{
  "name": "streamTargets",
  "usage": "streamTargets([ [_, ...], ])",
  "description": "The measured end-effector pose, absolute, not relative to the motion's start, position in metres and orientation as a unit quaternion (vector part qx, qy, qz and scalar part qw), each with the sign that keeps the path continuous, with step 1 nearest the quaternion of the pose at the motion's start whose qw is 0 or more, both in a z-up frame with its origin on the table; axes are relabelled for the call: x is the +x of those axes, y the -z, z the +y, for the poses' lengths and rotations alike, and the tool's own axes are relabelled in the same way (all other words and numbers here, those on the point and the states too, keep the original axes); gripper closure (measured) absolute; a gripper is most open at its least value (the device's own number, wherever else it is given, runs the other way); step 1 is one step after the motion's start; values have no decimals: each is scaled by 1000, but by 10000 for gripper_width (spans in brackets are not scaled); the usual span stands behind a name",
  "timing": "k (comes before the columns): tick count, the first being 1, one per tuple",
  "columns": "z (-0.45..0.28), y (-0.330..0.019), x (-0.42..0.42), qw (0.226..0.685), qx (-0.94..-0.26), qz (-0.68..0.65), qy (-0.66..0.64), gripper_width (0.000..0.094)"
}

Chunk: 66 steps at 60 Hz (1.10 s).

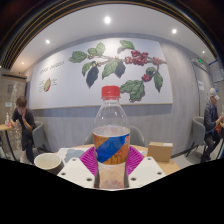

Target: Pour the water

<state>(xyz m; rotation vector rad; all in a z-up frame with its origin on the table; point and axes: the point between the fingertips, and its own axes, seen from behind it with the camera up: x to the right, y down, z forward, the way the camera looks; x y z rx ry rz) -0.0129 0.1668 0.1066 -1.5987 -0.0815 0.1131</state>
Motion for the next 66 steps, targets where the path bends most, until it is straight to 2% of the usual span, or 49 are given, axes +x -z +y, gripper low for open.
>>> streamTargets([
  [14, 162, -110, -12, 697, -713, -49, -54, 607],
  [19, 161, -110, -11, 694, -716, -53, -49, 538],
  [25, 163, -109, -14, 684, -726, -64, -36, 364],
  [29, 160, -104, -9, 666, -742, -74, -17, 60],
  [32, 154, -108, 0, 667, -742, -72, -13, 112],
  [39, 126, -105, -14, 655, -748, -97, -41, 76],
  [66, -56, -126, -23, 622, -762, -113, -142, 73],
])
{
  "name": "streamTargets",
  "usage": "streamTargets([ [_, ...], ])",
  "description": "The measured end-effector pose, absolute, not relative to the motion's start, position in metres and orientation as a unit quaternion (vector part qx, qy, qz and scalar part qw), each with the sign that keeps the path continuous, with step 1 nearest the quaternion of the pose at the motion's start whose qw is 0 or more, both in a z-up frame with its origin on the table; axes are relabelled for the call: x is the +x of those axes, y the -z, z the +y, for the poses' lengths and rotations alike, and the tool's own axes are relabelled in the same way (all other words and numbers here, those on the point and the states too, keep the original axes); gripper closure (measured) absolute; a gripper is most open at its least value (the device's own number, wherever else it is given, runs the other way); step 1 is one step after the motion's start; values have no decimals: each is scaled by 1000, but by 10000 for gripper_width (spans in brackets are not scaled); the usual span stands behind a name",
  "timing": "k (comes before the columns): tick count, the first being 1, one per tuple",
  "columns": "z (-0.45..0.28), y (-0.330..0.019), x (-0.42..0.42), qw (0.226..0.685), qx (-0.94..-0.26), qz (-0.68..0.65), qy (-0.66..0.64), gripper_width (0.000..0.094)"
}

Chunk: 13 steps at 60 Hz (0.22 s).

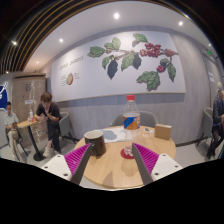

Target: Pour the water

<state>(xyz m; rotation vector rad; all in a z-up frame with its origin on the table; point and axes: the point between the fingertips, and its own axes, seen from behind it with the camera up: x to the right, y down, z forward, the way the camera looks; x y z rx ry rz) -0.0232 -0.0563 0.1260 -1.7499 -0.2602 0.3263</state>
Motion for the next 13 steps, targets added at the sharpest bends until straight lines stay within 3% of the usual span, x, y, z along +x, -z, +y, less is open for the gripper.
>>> streamTargets([
  [13, -105, -131, -31, 615, -762, -123, -162, 81],
])
